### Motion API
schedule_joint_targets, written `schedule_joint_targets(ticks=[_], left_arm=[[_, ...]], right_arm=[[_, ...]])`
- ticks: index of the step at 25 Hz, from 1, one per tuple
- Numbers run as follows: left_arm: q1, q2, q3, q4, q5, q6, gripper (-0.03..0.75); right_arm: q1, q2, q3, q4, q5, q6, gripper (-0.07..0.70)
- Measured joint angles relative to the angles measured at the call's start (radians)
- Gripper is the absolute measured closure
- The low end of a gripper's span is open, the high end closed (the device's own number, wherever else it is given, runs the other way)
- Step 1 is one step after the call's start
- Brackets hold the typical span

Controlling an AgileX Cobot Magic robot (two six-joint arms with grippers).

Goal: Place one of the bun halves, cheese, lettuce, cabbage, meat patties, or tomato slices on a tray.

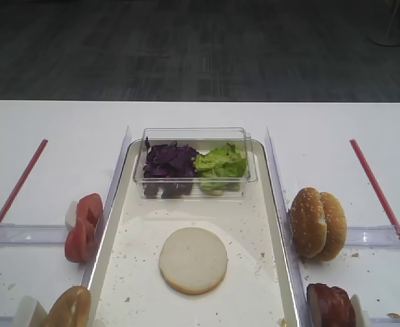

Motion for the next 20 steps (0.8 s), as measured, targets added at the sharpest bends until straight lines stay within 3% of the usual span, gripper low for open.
schedule_joint_targets(ticks=[6, 20], left_arm=[[0.002, -0.281, 0.126, -0.052, 0.010, 0.000, 0.203], [0.003, -0.783, 0.257, -0.130, 0.034, 0.029, 0.203]], right_arm=[[0.000, 0.000, 0.000, 0.000, 0.000, 0.000, -0.060], [0.000, 0.000, 0.000, 0.000, 0.000, 0.000, -0.060]])
